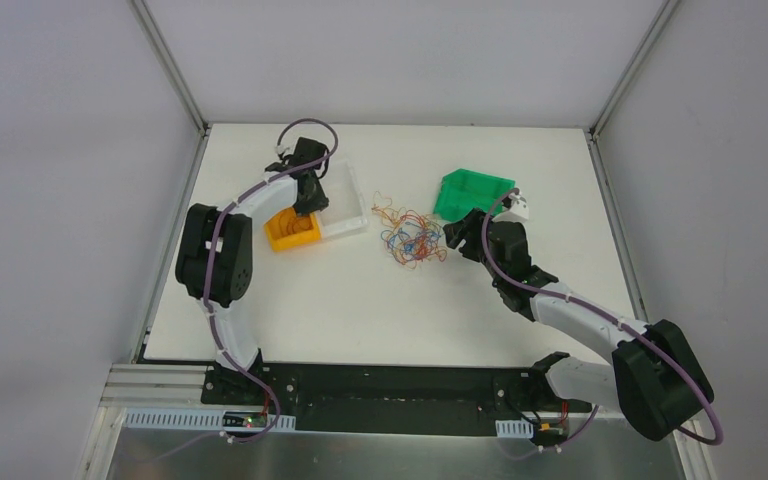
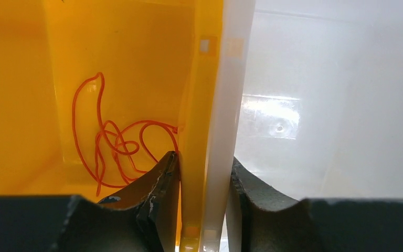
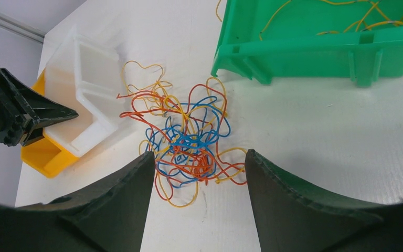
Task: Untangle the cables
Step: Place the cable in the bin.
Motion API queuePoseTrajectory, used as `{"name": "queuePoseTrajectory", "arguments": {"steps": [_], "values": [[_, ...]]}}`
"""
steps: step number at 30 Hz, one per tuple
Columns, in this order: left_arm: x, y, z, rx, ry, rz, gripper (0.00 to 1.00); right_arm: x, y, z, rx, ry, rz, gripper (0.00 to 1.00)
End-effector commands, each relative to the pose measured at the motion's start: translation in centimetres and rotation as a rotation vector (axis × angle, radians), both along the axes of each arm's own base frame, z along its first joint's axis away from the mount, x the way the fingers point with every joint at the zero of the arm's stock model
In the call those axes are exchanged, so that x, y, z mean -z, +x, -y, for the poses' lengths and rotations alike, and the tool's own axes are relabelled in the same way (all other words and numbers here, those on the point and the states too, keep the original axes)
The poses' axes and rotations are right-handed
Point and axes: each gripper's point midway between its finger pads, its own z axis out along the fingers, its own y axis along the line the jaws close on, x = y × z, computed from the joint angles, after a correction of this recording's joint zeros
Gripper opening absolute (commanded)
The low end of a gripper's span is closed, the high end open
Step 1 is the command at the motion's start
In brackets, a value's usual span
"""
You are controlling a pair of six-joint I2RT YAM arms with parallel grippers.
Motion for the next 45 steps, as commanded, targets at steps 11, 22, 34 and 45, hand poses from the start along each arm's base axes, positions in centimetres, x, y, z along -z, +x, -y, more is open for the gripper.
{"name": "queuePoseTrajectory", "arguments": {"steps": [11,22,34,45], "values": [[-4.9,1.1,0.6,-0.046,-0.109,0.175,0.46,-2.2,1.2,-0.5,-0.002,0.015,0.047,0.67],[-11.0,-3.6,1.4,0.074,-0.094,0.290,0.86,-2.2,1.1,-1.7,-0.067,-0.038,0.039,0.67],[-11.9,-9.6,7.3,0.351,-0.156,0.484,0.88,0.0,1.2,-2.9,-0.090,-0.098,-0.035,0.67],[-8.8,-9.9,9.7,0.538,-0.131,0.605,0.85,2.2,1.0,-3.6,-0.113,-0.098,-0.098,0.67]]}}
